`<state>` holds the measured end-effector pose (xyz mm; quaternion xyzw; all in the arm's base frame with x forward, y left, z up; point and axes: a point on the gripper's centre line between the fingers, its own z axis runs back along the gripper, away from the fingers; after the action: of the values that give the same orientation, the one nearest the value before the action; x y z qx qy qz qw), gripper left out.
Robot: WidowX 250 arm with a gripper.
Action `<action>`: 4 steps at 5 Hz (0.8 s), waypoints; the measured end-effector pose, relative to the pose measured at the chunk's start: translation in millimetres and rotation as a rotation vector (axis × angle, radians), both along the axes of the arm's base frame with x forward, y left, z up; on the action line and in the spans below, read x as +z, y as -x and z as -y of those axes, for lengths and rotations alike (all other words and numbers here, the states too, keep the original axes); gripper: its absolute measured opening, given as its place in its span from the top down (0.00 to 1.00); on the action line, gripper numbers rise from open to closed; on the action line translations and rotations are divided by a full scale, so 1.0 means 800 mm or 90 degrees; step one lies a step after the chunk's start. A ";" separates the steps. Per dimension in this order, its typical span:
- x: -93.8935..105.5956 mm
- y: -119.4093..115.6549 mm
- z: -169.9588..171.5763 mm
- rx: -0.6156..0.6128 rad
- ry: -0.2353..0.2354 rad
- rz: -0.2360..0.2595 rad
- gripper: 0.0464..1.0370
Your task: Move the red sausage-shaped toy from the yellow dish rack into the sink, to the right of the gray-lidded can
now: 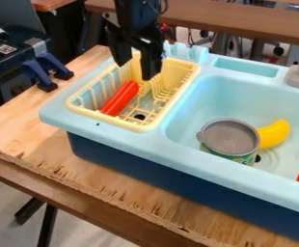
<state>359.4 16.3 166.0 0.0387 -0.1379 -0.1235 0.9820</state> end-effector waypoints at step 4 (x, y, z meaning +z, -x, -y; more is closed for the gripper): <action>-0.026 0.020 -0.009 0.049 -0.036 -0.006 0.03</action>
<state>343.7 23.2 145.3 0.0711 -0.1282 -0.0895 0.9851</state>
